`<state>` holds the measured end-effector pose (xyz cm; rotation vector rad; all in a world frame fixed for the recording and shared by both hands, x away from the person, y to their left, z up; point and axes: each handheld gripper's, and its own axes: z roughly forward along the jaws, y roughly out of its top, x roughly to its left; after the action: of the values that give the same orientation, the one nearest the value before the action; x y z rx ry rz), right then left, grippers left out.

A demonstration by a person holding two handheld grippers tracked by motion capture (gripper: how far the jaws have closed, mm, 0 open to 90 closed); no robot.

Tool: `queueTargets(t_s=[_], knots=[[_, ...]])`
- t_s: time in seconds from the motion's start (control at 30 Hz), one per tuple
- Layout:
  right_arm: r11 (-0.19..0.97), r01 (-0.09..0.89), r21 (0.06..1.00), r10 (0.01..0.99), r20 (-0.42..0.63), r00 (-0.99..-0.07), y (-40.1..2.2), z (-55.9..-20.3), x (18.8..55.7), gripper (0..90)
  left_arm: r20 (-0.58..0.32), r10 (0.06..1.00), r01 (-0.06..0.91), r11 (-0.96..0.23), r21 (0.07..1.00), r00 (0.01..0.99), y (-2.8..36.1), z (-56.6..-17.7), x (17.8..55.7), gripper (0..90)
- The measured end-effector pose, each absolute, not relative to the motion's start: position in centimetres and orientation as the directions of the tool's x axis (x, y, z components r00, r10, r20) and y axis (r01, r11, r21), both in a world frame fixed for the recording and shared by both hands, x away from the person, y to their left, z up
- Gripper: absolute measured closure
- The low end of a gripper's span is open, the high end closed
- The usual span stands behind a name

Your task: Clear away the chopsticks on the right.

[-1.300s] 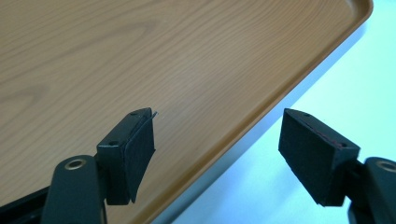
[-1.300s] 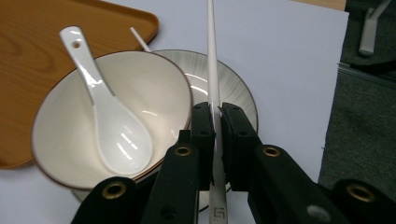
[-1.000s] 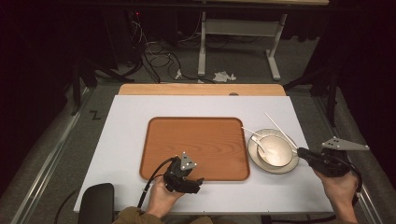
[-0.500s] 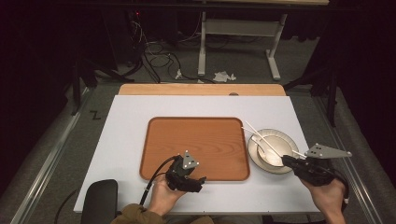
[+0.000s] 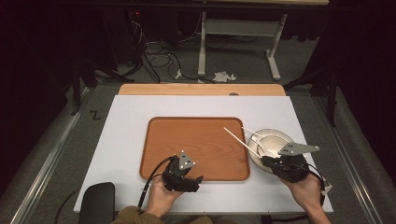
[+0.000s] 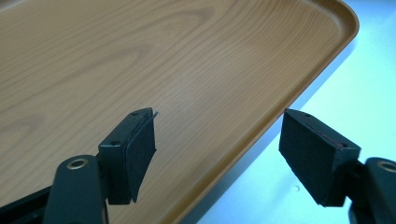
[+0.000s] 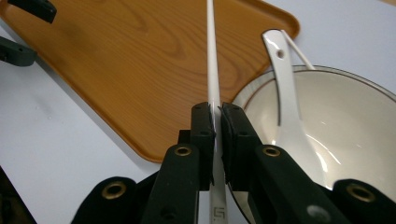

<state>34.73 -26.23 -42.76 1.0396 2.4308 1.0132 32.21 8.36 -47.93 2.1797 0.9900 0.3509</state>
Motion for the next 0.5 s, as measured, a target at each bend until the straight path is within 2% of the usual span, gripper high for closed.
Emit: queueTargets(t_s=[0.5], knots=[[0.572, 0.523, 0.632, 0.698, -0.040, -0.715, -21.7, -45.1, 37.1, 85.2, -0.042, 0.762, 0.565, -0.440, 0.698, 0.646, 9.0, -48.0, 31.7, 26.8]])
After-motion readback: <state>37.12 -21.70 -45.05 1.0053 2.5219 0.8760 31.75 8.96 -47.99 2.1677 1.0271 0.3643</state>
